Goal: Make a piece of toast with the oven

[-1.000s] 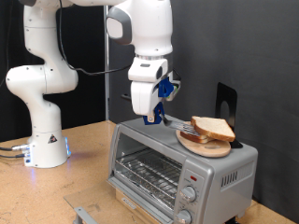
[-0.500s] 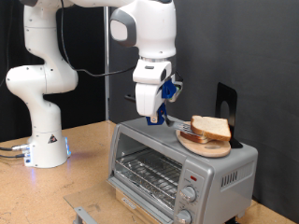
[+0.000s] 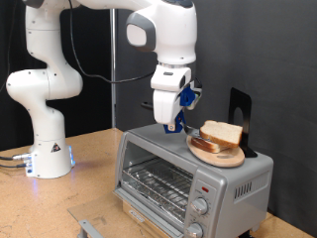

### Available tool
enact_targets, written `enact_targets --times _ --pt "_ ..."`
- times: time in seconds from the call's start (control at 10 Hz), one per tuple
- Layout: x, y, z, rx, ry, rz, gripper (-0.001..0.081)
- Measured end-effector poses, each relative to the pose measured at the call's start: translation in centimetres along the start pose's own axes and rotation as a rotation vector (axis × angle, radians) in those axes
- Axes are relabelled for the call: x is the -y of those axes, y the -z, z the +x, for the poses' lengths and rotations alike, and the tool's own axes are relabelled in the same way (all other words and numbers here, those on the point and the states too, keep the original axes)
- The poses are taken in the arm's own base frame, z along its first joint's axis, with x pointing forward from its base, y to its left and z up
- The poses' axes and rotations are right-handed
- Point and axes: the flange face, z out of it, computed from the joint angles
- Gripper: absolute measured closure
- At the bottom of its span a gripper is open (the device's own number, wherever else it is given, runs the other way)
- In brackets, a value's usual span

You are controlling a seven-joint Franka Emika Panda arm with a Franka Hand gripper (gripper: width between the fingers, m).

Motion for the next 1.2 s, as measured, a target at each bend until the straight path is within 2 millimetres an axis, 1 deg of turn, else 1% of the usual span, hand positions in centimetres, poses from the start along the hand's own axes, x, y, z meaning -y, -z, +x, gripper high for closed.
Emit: enact_targets --times 0.4,0.7,1.0,1.2 --pt "1.3 -1.3 1.5 0.010 -0.008 -0.003 0.0315" --pt "1.6 -1.4 2.1 -0.009 0.001 0.009 0.0315" --pt "0.9 -1.3 2.1 -0.013 0.059 0.028 0.0315" --pt "-0.8 -0.4 1.6 -0.014 0.097 0.069 0.0315"
